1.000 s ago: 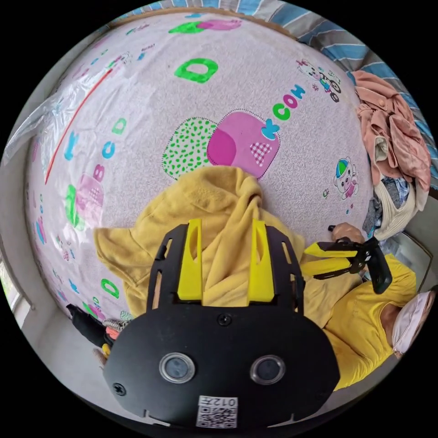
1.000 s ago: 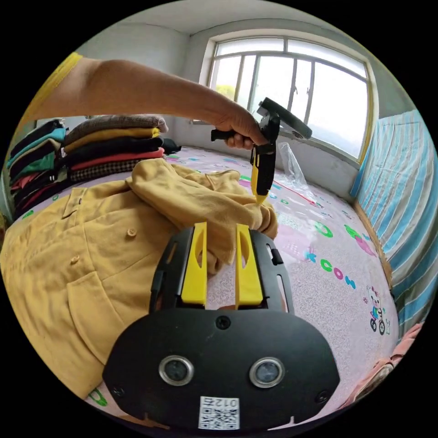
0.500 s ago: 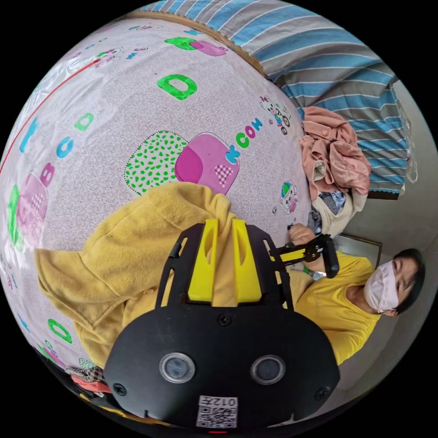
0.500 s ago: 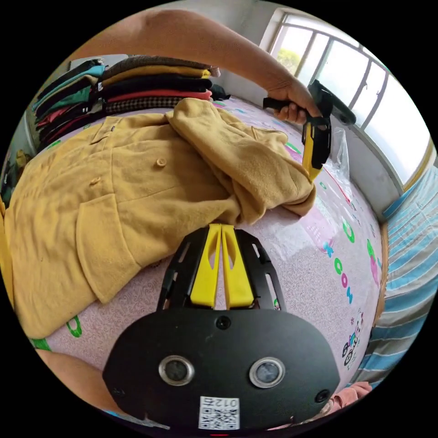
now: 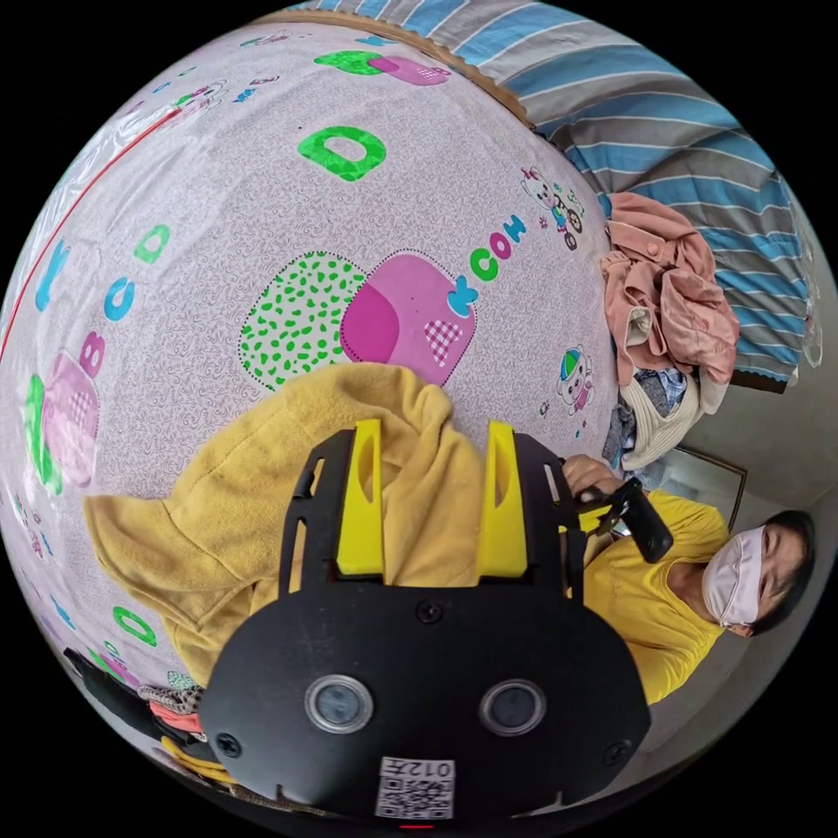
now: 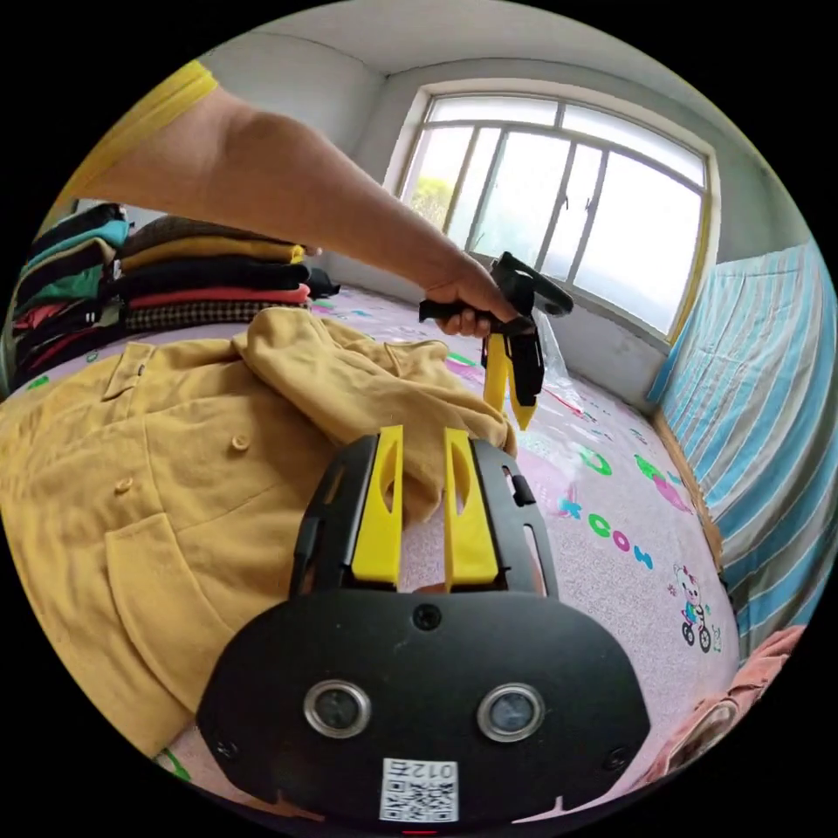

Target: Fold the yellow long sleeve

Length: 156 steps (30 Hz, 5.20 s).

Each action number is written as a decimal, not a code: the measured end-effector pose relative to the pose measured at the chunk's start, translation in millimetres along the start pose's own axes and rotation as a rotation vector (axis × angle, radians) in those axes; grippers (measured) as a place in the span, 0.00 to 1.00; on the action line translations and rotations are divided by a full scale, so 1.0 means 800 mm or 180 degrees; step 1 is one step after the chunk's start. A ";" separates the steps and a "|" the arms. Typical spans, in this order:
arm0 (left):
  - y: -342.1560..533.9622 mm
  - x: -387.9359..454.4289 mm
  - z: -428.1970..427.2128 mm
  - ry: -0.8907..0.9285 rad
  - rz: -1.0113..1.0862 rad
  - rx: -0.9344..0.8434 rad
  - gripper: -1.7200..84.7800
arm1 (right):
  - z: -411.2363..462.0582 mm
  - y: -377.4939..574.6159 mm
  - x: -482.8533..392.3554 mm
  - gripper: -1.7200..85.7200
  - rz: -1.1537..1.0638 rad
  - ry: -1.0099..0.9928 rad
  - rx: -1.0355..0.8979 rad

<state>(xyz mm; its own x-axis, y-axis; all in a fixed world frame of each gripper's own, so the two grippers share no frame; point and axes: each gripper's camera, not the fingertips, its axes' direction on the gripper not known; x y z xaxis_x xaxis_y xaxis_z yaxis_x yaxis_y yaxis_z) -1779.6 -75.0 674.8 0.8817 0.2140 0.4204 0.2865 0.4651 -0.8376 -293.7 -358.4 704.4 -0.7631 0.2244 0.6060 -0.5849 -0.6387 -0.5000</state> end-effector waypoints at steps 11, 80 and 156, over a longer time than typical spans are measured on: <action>-0.013 0.030 0.041 -0.0280 0.0100 -0.0360 0.07 | 0.028 -0.002 -0.010 0.02 -0.0279 -0.0189 -0.0523; 0.103 0.254 -0.212 -0.2134 0.0084 -0.1295 0.09 | 0.040 0.000 0.018 0.02 -0.0505 -0.0794 -0.0837; 0.708 0.258 -0.903 0.0874 -0.1374 0.1761 0.03 | 0.321 -0.194 0.370 0.05 0.1947 -0.1162 -0.2439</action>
<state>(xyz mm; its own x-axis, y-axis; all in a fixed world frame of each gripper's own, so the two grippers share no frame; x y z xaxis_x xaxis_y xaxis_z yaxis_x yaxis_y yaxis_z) -1164.2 -387.9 35.0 0.8164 -0.2732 0.5088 0.4614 0.8384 -0.2902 -358.0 -381.7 1120.0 -0.9329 -0.2972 0.2035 -0.2418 0.0980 -0.9654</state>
